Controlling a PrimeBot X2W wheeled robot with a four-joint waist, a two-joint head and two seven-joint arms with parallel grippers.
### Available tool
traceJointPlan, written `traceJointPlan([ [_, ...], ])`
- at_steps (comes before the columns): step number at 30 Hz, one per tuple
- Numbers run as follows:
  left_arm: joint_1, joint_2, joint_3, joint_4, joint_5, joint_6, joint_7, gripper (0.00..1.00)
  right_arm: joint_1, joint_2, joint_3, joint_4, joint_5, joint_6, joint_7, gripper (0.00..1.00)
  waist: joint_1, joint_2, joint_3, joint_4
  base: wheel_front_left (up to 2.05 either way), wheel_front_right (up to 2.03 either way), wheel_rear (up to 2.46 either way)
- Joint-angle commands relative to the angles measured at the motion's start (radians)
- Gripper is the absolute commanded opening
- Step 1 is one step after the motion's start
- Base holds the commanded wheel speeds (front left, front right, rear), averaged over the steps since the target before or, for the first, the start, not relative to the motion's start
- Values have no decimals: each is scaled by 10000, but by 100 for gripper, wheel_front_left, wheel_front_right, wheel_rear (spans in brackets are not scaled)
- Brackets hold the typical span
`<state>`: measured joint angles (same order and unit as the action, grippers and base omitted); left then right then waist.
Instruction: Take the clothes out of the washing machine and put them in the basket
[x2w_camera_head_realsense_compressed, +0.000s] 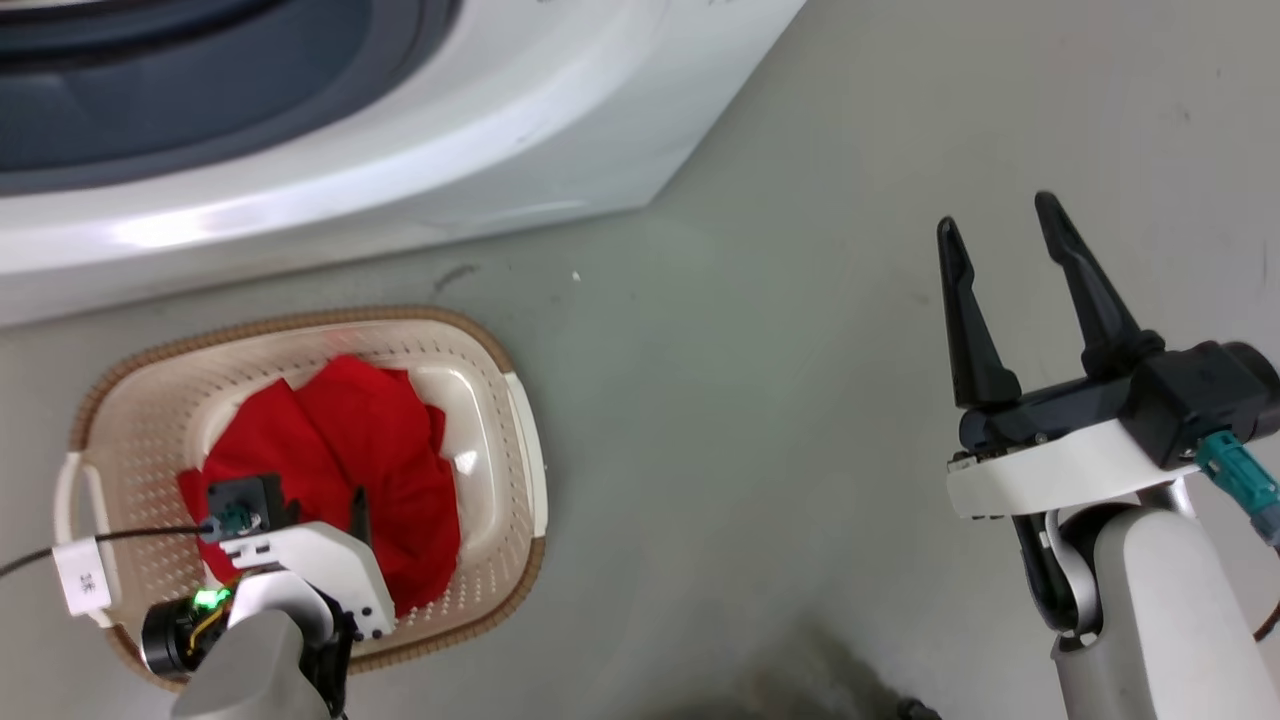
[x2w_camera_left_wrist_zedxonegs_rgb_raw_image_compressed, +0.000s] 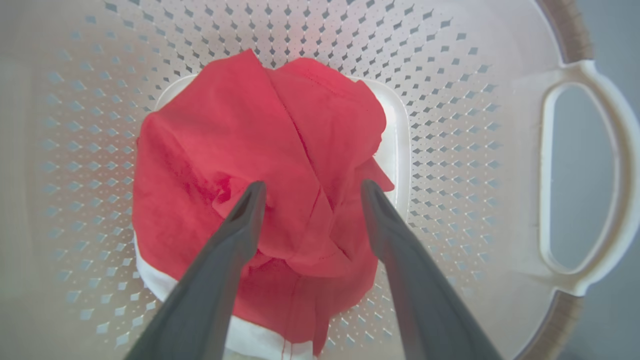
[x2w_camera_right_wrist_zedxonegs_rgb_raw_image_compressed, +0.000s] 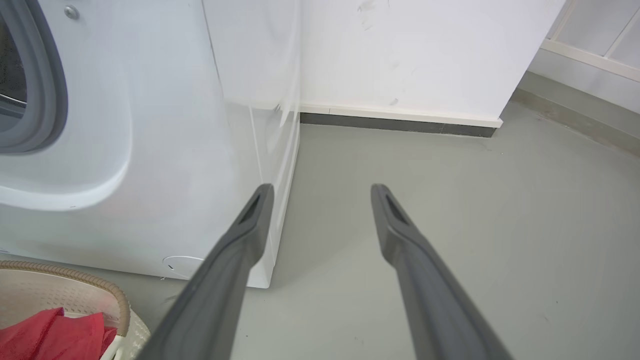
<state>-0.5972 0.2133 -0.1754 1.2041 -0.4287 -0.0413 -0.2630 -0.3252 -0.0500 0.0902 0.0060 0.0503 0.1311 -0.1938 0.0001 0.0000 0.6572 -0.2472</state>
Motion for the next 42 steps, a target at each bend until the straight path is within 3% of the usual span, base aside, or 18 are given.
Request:
traceJointPlan([
  [1, 255, -99, 111, -185, -62, -13, -21, 100, 219, -6, -18, 95, -78, -7, -10, 100, -1, 0, -911, 214, 0, 0, 0],
  [10, 1247, -442, 699, -2034, 186, 65, -25, 100, 938, -8, -93, 297, -205, -7, 309, 100, -1, 0, -2777, 775, 0, 0, 0],
  [16, 1842, -629, 1245, -3422, 400, -177, -24, 100, 1471, -6, -264, 181, -431, -7, 619, 100, -1, 0, -3749, 1168, 0, 0, 0],
  [30, 3561, -967, 2062, -7909, 1839, 0, -24, 100, 2637, -8, -658, -271, -690, -7, 1239, 100, -1, 0, -5337, 1769, 0, 0, 0],
  [32, 4315, -842, 2044, -9133, 2415, 238, -23, 100, 2979, -6, -793, -408, -703, -7, 1373, 100, -1, 0, -5676, 1890, 0, 0, 0],
  [42, 6033, -364, 1736, -11624, 3415, 951, 1056, 100, 3645, -6, -843, -687, -822, -7, 1580, 100, -1, 0, -6196, 2028, 0, 0, 0],
])
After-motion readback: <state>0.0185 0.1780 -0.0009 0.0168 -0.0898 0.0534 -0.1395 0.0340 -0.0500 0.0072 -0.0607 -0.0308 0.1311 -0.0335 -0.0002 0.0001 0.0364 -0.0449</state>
